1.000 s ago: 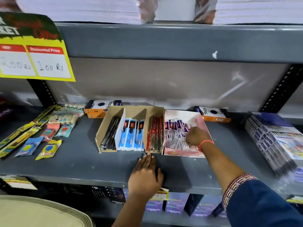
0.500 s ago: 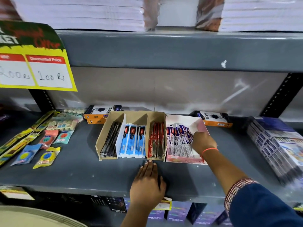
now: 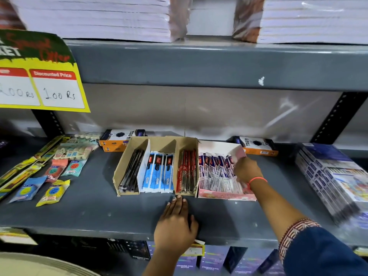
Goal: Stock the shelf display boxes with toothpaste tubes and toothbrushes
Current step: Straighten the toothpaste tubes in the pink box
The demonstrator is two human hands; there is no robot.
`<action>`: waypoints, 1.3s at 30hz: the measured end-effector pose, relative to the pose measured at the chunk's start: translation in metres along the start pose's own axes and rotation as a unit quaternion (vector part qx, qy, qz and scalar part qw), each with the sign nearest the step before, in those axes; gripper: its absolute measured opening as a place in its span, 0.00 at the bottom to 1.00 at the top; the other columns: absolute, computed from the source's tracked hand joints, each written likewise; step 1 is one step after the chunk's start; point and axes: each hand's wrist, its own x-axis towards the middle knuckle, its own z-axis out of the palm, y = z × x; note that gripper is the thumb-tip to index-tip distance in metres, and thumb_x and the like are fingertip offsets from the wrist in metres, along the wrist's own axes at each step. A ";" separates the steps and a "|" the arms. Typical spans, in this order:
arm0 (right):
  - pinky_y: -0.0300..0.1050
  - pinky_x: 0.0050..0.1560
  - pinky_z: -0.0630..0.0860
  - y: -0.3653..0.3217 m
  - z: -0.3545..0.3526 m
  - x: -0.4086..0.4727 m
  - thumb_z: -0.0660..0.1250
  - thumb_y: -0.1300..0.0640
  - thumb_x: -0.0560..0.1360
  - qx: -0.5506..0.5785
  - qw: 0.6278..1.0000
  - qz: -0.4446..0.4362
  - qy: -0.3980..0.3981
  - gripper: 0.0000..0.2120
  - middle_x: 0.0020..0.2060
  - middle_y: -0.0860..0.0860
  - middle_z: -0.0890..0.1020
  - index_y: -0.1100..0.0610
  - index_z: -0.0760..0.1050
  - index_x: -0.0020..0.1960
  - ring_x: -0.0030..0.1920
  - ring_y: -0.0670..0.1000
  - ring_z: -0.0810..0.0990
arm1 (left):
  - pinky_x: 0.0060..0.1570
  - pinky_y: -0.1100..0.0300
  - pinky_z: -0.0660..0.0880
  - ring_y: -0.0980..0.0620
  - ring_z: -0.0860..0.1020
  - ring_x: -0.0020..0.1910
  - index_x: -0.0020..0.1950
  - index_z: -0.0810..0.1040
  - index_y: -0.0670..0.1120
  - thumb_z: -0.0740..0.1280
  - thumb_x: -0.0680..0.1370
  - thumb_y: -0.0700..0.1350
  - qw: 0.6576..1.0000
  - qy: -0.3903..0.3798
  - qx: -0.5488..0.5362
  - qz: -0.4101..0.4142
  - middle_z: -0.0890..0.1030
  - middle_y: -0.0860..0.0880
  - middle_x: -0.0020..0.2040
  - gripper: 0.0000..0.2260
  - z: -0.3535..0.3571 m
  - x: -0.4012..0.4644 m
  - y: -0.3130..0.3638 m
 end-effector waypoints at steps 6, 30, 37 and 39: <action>0.53 0.52 0.78 -0.008 0.008 -0.016 0.56 0.67 0.76 -0.085 0.994 -0.067 0.032 0.10 0.49 0.61 0.81 0.63 0.74 0.53 0.55 0.62 0.81 | 0.49 0.53 0.76 0.46 0.82 0.49 0.50 0.83 0.39 0.56 0.69 0.52 1.000 0.003 0.002 0.006 0.84 0.43 0.49 0.23 -0.001 0.000 0.001; 0.54 0.67 0.70 0.002 0.021 -0.008 0.60 0.63 0.70 -0.078 0.987 -0.107 -0.089 0.24 0.64 0.57 0.76 0.53 0.73 0.66 0.64 0.60 0.74 | 0.49 0.50 0.76 0.46 0.82 0.49 0.51 0.83 0.39 0.56 0.69 0.52 1.000 -0.006 0.009 0.002 0.83 0.42 0.50 0.24 0.001 -0.001 -0.001; 0.49 0.67 0.71 0.000 0.021 -0.008 0.57 0.65 0.73 -0.074 0.984 -0.131 -0.100 0.25 0.68 0.55 0.74 0.55 0.69 0.70 0.66 0.57 0.73 | 0.49 0.51 0.75 0.45 0.82 0.49 0.50 0.83 0.39 0.56 0.70 0.51 1.000 -0.022 0.013 0.005 0.83 0.42 0.50 0.23 -0.001 -0.001 0.001; 0.51 0.67 0.70 0.004 0.024 -0.005 0.57 0.61 0.75 -0.072 0.987 -0.124 -0.076 0.22 0.67 0.58 0.73 0.58 0.68 0.69 0.66 0.58 0.72 | 0.49 0.51 0.75 0.45 0.82 0.49 0.50 0.83 0.39 0.56 0.70 0.51 1.000 -0.021 0.012 -0.002 0.83 0.42 0.50 0.23 -0.001 -0.001 0.002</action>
